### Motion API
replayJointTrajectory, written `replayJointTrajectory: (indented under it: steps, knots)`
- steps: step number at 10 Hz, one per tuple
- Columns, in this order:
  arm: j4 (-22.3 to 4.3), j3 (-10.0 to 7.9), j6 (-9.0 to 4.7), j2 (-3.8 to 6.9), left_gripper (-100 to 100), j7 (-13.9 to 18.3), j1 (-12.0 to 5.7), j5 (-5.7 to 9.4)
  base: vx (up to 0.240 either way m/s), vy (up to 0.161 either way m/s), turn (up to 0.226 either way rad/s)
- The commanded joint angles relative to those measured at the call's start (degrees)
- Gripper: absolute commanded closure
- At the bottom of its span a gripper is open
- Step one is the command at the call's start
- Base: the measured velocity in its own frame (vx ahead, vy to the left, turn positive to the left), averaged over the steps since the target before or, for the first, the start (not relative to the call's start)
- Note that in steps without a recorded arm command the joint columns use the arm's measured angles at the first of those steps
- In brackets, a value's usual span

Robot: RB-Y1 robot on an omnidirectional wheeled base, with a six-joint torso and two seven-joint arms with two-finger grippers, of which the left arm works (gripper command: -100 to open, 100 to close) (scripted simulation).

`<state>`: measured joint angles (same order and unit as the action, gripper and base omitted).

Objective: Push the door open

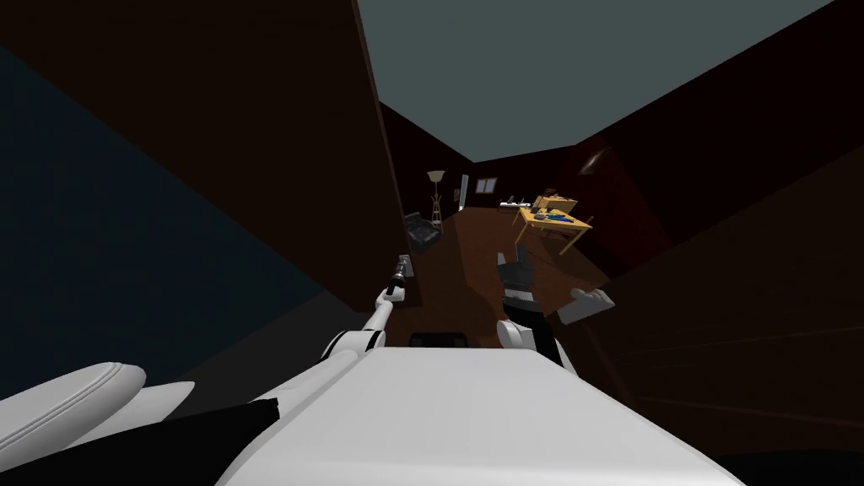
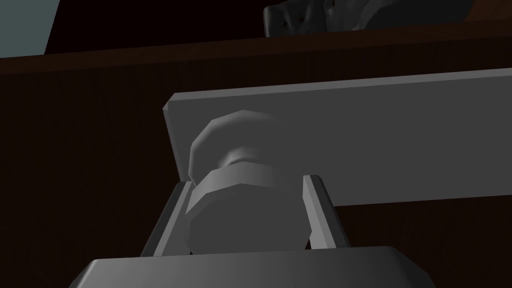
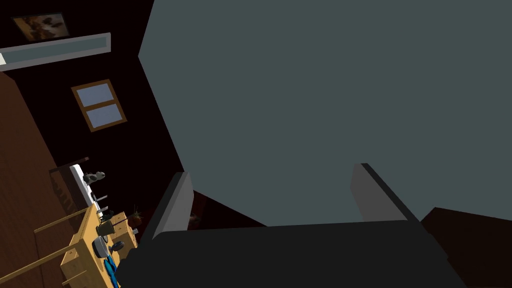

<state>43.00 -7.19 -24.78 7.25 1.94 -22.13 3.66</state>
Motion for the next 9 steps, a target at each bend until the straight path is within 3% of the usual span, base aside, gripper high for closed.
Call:
replayJointTrajectory:
  steps: [1, 9]
  knots:
    - [-0.3, -1.41, -0.07, 1.09, 100, -0.2, -0.27, 0.46, 0.165, -0.11, 0.09]
    - [-0.7, -5.68, 0.06, 2.42, 100, -1.3, -0.07, 1.77, 0.187, -0.125, 0.065]
